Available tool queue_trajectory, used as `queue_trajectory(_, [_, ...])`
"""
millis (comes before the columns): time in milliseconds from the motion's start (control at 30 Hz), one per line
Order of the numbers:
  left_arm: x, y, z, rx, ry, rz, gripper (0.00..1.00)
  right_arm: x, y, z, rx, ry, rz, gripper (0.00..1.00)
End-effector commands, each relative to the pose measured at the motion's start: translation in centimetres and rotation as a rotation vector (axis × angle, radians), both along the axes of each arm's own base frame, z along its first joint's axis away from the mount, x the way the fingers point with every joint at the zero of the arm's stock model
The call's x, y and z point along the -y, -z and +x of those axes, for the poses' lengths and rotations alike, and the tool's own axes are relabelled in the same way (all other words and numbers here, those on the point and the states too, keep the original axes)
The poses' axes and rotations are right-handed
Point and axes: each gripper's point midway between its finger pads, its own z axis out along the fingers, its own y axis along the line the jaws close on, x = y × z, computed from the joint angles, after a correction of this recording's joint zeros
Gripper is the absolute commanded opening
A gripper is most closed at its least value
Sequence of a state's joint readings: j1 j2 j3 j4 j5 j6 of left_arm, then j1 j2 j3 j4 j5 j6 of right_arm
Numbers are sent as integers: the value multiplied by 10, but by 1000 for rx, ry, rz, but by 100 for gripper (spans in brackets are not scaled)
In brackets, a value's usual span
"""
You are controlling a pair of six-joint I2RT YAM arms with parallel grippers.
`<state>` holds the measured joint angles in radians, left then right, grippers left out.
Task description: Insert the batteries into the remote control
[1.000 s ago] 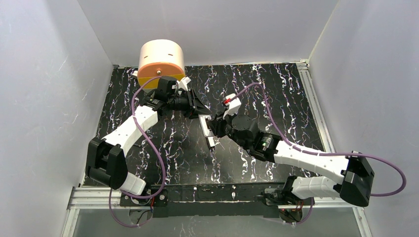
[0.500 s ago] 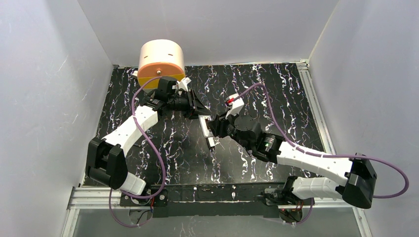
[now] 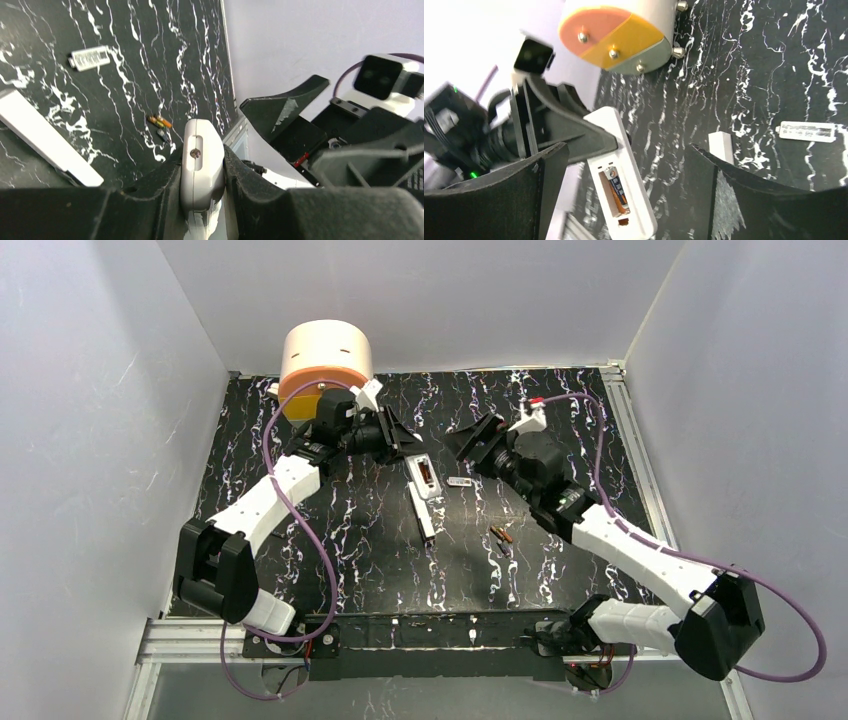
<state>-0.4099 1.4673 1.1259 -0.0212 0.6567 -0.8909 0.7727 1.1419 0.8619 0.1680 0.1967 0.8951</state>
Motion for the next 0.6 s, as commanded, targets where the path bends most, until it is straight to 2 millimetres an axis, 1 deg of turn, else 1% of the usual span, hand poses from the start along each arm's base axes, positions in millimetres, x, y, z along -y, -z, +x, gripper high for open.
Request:
queue_trajectory(0, [-3,-33,26,131,-77,-31,0,-4,-33,7,-156,-6,329,97])
queue_trajectory(33, [-3,-34,29,133,-89,-31,0,-6,-31,6,-185,-11,357,98])
queue_trajectory(167, [-3,-35,40,118,-133,-34,0,-13,-19,4,-357,-24,494,99])
queue_trajectory(200, [-2,-35,45,103,-140,-39,0,-16,-22,3,-370,-42,535,99])
queue_trajectory(367, [-7,-39,65,70,-181,-59,0,-16,-11,9,-438,0,574,99])
queue_trajectory(467, [-7,-40,69,55,-181,-71,0,-22,-12,12,-461,-16,619,99])
queue_trajectory(567, [-5,-40,68,38,-171,-87,0,-37,-11,12,-529,-75,659,99])
